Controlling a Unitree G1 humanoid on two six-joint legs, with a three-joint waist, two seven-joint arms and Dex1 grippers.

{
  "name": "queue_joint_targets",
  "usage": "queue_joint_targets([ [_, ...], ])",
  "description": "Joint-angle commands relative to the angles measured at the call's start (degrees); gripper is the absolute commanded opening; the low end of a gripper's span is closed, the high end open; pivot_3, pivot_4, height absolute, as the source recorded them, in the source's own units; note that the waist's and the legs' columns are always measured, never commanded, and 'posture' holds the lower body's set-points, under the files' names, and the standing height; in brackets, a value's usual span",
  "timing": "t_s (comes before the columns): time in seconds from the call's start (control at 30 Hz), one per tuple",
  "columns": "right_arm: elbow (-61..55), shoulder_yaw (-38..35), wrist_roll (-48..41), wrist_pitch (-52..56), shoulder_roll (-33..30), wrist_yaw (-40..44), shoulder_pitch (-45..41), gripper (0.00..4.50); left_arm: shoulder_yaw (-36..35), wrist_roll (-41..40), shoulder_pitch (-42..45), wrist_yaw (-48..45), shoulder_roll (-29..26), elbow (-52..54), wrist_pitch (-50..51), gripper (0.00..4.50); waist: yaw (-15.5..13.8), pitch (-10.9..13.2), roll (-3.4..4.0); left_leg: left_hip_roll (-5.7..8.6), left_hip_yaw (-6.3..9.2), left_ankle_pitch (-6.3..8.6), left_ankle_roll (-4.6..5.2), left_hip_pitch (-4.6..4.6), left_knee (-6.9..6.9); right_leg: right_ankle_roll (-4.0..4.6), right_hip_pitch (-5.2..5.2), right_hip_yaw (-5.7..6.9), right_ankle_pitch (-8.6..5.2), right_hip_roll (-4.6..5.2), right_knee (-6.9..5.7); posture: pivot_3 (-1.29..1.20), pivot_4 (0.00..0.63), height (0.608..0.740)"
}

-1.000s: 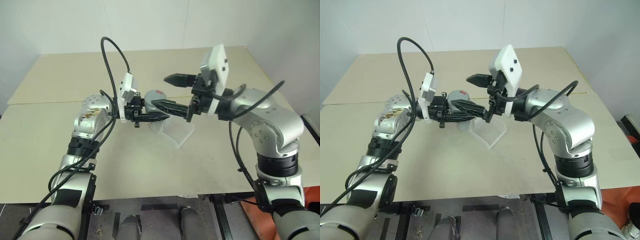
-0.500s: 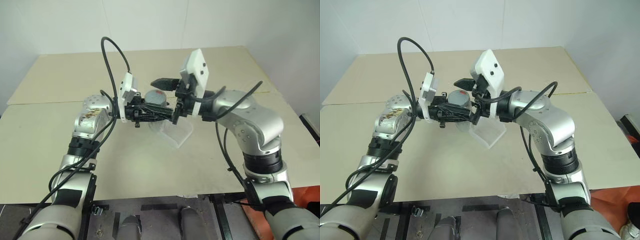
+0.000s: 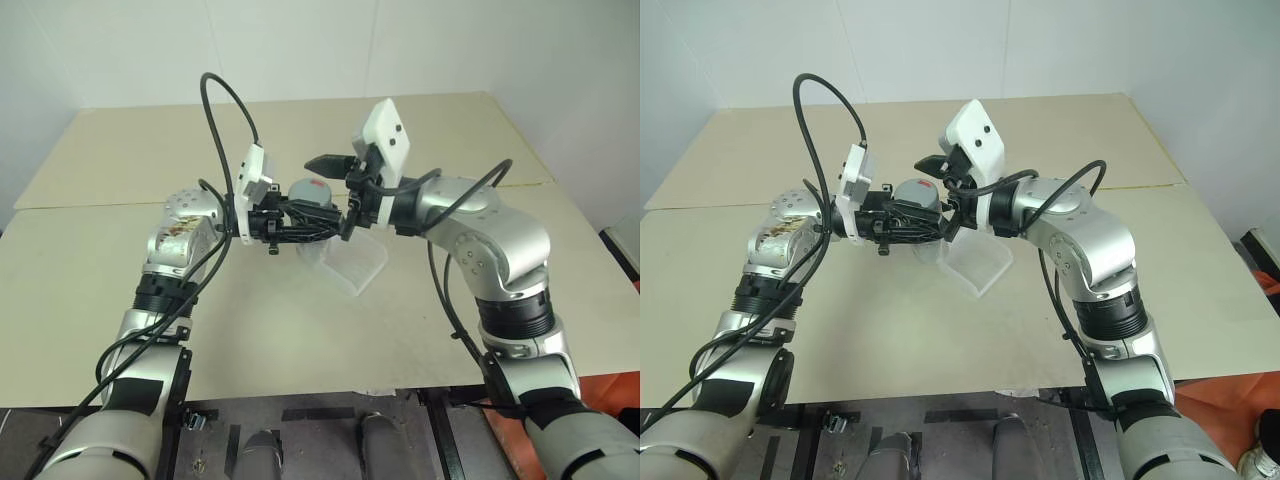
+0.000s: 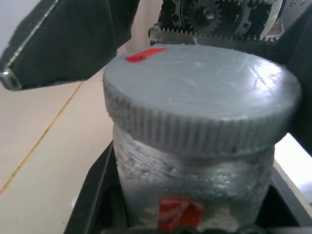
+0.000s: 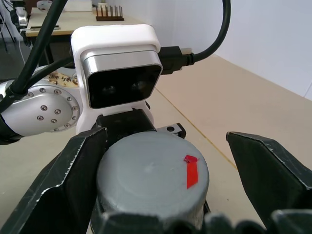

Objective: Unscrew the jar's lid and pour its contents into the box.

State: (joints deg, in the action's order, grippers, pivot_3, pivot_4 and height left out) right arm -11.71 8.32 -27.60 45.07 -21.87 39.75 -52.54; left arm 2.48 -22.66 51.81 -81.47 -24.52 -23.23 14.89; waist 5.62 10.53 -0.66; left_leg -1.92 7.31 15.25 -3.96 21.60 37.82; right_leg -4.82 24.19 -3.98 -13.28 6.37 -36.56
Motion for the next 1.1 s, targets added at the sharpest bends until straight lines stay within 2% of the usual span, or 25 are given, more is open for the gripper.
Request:
queue_joint_targets([
  [0.03, -1.7, -3.0, 0.0, -1.4, -1.8, 0.2, 0.1, 4.46, -0.9, -1.1, 0.4, -0.2, -0.8, 2.2, -0.5, 1.95, 0.0, 0.0, 0.00, 0.00, 0.00, 0.00, 0.00, 0.00, 0.00, 0.00, 0.00, 0.00, 0.00, 0.00, 0.00, 0.00, 0.150, 0.740],
  [0.5, -4.4, -7.2, -2.5, -0.2, -7.3, -0.7, 3.8, 4.46, -0.6, -1.3, 0.4, -0.5, -1.2, 2.5, 0.1, 1.95, 0.0, 0.0, 0.00, 0.00, 0.00, 0.00, 0.01, 0.00, 0.00, 0.00, 0.00, 0.00, 0.00, 0.00, 0.01, 0.00, 0.150, 0.740],
  [0.83, -6.1, -9.5, -3.9, 0.3, -9.0, -1.4, 5.7, 4.46, -0.5, -1.1, 0.8, -1.0, -1.2, 2.1, -0.1, 1.95, 0.0, 0.0, 0.00, 0.00, -0.01, 0.01, 0.01, 0.01, 0.00, 0.00, -0.01, 0.00, 0.00, 0.00, 0.02, 0.00, 0.150, 0.740],
  [1.1, -9.7, -10.1, -6.4, 1.3, -11.7, 1.3, 8.0, 4.46, -0.4, -0.9, 0.8, -1.0, -0.9, 1.8, -0.2, 1.95, -0.1, 0.0, -0.01, 0.00, -0.01, 0.01, 0.02, 0.03, 0.00, 0.00, -0.01, 0.00, 0.00, 0.00, 0.05, 0.00, 0.150, 0.740],
])
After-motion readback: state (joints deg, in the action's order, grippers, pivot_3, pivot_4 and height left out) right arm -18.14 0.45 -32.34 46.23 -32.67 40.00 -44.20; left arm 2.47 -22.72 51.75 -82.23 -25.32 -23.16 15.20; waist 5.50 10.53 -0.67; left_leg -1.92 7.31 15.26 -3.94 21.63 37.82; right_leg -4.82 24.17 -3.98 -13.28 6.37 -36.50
